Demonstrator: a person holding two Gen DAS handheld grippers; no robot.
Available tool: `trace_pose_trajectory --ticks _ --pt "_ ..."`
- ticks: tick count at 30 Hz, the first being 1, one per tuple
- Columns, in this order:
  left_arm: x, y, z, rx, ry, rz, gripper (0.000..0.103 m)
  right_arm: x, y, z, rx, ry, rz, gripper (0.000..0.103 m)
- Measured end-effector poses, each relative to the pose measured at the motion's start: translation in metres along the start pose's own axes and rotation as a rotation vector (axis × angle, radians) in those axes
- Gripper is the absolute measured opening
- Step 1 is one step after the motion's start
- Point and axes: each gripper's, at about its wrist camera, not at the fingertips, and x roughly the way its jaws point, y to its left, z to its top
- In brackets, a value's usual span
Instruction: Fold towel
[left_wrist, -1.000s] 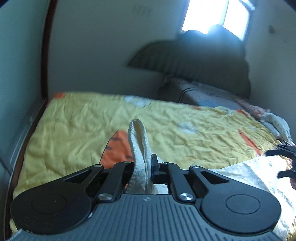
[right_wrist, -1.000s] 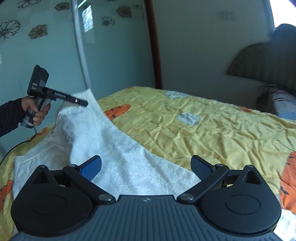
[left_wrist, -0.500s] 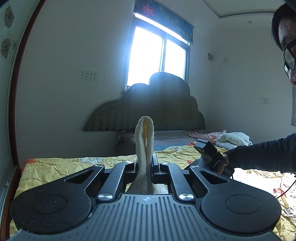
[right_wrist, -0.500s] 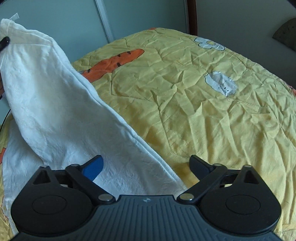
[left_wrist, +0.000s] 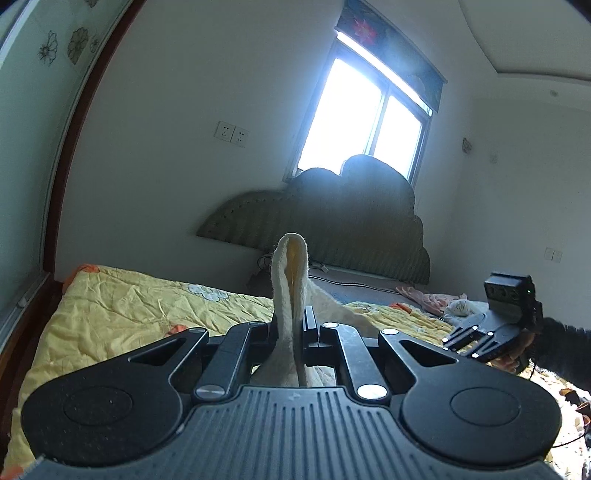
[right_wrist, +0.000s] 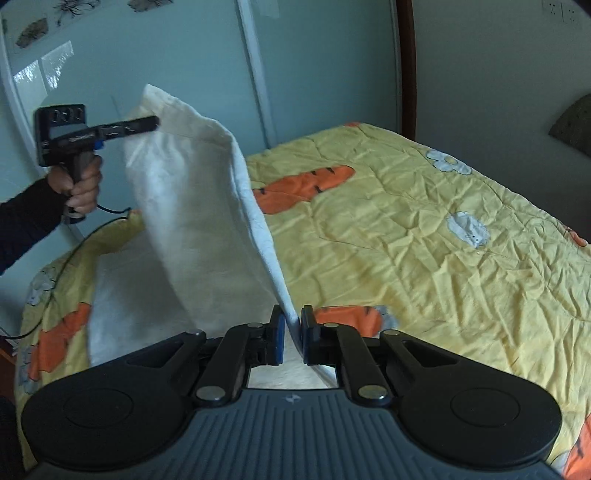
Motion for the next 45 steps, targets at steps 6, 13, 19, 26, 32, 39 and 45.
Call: trace_pose_trajectory --ticks 6,13,19,26,32,39,45 --pt "-0.031 -0.001 -0.043 -0.163 0.124 0.092 0.041 0.026 0.044 -0.072 0.134 0.045 -0.007 0.008" --pt "-0.107 -0.014 -0.069 -0.399 0.143 0.225 0.09 0.028 0.044 -0.087 0.243 -0.053 -0.044 0.008" --pt "-0.163 -0.04 -0.107 -0.833 -0.026 0.193 0.093 0.019 0.047 -0.081 0.257 -0.098 -0.047 0.008" --pt "-0.135 -0.061 -0.139 -1.093 0.008 0.296 0.092 0.015 0.047 -0.075 0.281 -0.128 -0.056 0.008" --pt "-0.106 -0.049 -0.133 -1.014 0.044 0.412 0.041 0.009 0.056 -0.077 0.257 -0.118 -0.073 0.008" --pt "-0.097 -0.059 -0.074 -0.634 0.03 0.406 0.003 -0.012 0.113 -0.084 0.062 -0.036 -0.15 0.008" --pt "-0.076 -0.029 -0.123 -0.64 0.276 0.53 0.005 0.031 0.132 -0.126 0.093 0.081 -0.126 0.008"
